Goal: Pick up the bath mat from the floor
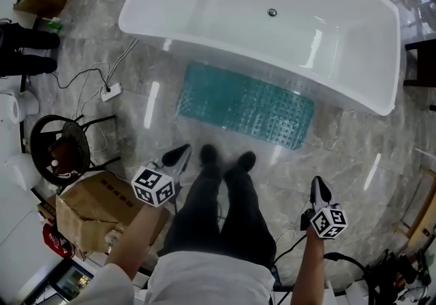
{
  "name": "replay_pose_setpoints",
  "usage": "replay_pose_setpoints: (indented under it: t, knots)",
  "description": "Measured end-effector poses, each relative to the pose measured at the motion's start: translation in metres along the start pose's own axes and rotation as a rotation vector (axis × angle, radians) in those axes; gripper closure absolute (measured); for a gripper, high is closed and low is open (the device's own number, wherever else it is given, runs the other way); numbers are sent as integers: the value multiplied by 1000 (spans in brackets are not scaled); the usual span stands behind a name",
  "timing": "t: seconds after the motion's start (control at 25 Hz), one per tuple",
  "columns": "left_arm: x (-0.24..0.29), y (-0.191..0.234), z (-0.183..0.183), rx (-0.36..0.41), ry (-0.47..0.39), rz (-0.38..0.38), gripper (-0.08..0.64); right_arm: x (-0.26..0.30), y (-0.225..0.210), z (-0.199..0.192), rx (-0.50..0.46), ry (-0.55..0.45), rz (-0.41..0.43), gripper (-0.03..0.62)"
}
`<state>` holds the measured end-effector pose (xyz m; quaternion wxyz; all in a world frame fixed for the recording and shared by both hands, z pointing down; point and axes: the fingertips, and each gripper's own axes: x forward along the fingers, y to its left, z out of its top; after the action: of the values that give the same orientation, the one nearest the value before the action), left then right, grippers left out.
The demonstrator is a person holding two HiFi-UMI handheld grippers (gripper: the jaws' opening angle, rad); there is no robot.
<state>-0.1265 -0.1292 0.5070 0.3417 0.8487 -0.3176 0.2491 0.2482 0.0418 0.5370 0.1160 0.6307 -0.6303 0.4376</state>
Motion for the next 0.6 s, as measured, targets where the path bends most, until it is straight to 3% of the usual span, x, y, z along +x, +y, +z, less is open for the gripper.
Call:
replay_pose_setpoints:
  t: [0.6]
  knots:
    - [62,63,-49,21,39,30,558,97,-26,-56,6,34,3,588]
